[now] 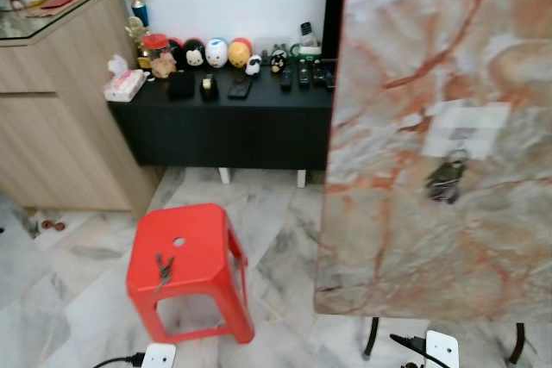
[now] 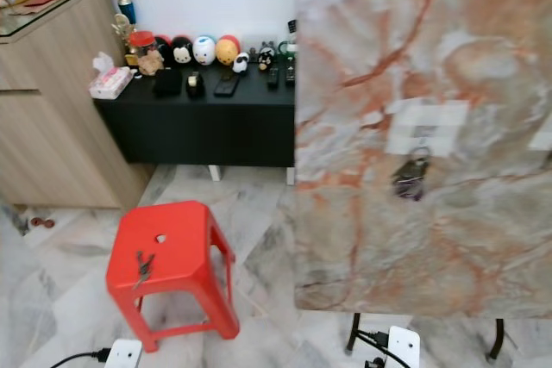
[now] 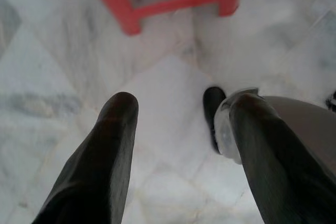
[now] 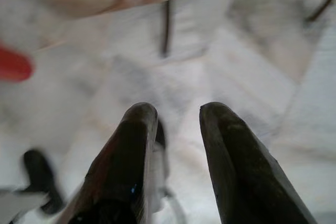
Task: Hang keys on a hook
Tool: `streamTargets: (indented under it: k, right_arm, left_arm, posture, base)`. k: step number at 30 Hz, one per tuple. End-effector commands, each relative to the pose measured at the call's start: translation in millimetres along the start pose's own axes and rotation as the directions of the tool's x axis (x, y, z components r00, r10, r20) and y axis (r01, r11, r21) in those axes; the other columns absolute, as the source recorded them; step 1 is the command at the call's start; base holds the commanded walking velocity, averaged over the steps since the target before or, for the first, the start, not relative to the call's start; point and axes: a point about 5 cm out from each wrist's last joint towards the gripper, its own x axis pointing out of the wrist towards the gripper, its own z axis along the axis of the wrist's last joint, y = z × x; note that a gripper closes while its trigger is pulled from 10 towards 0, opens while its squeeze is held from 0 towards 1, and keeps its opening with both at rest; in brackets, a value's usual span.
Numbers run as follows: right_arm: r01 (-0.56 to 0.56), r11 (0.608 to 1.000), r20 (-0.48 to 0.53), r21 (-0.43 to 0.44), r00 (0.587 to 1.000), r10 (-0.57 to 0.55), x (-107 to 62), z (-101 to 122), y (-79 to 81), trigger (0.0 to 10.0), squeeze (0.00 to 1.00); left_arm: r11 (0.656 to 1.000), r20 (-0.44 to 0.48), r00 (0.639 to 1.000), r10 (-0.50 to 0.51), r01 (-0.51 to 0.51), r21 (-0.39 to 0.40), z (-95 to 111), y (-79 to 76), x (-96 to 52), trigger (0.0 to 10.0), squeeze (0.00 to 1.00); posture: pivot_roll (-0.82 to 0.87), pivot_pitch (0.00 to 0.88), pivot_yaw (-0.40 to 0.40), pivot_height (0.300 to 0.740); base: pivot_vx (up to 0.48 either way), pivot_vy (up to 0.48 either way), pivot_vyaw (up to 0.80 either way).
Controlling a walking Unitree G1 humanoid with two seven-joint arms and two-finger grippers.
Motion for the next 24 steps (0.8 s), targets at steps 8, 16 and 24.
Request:
streamTargets:
  k: [8, 16, 24]
  right_arm:
    - [-0.004, 1.000, 0.007, 0.007, 1.000, 0.003, 0.4, 2.8, 1.9, 10.0, 0.00]
    - [-0.007, 1.000, 0.003, 0.011, 1.000, 0.007, 0.0, 0.1, 2.6, 10.0, 0.00]
    - [-0.021, 1.000, 0.020, 0.004, 1.000, 0.021, 1.0, 7.7, 5.4, 10.0, 0.00]
  left_arm:
    - [1.000, -0.021, 1.000, 0.003, -0.003, -0.010, -5.0, 2.6, -1.0, 10.0, 0.00]
    - [1.000, -0.022, 1.000, 0.003, -0.003, -0.013, -6.2, 1.2, -1.3, 10.0, 0.00]
    - [1.000, -0.027, 1.000, 0.001, -0.002, -0.018, -8.4, -0.2, -1.7, 10.0, 0.00]
  posture:
    - [-0.04, 0.051, -0.001, 0.740]
    - [-0.04, 0.037, -0.007, 0.740]
    - [-0.03, 0.020, -0.012, 0.740]
  base:
    - [0.000, 0.375, 0.00]
    - [0.000, 0.371, 0.00]
    - [0.000, 0.373, 0.00]
